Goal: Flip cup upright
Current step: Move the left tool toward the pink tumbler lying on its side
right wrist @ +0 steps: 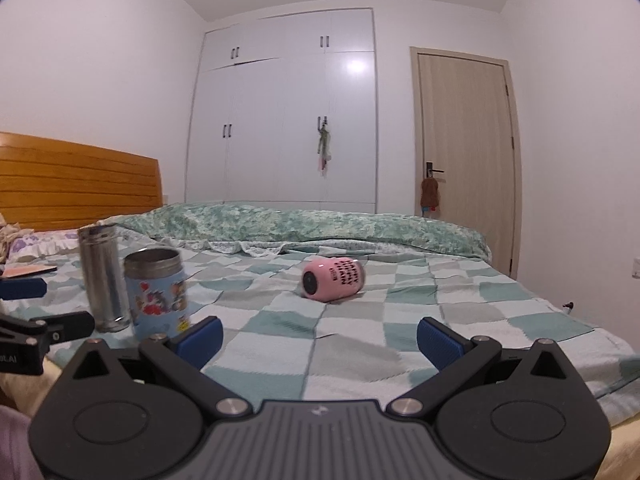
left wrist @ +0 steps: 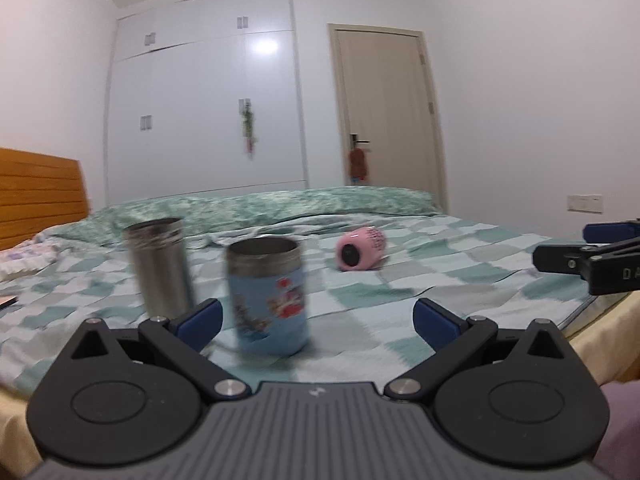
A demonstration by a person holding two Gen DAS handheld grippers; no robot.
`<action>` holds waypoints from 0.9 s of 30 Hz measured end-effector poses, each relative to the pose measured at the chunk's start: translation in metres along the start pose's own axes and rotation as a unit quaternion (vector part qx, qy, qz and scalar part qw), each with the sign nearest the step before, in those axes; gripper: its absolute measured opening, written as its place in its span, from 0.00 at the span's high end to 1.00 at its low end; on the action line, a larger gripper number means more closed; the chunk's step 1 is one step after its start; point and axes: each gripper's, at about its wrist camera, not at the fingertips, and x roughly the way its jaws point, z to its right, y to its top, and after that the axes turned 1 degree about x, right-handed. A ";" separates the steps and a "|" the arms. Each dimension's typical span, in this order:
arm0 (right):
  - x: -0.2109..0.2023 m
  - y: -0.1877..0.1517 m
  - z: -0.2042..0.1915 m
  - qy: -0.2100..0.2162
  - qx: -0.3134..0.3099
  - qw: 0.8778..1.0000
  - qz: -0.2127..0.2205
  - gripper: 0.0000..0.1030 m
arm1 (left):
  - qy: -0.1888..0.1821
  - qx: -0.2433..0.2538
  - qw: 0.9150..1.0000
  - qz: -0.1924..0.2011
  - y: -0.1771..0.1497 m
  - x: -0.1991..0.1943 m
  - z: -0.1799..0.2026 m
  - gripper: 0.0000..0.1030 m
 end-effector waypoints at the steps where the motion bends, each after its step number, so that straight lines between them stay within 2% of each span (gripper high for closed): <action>1: 0.001 0.003 0.005 -0.003 0.001 1.000 -0.001 0.00 | -0.009 0.002 1.000 -0.003 0.004 0.006 0.004 0.00; 6: 0.015 0.018 0.032 -0.019 -0.007 1.000 -0.012 0.00 | -0.051 0.009 0.998 -0.024 0.023 0.043 0.027 0.00; 15: 0.053 0.040 0.080 -0.037 -0.013 0.998 -0.039 0.00 | -0.085 0.032 0.995 -0.038 0.056 0.120 0.070 0.00; 22: 0.095 0.050 0.118 -0.046 -0.010 0.997 -0.059 0.00 | -0.098 0.040 0.992 -0.067 0.077 0.187 0.088 0.00; 27: 0.130 0.053 0.138 -0.044 -0.006 0.996 -0.082 0.00 | -0.092 0.048 0.991 -0.088 0.092 0.236 0.095 0.00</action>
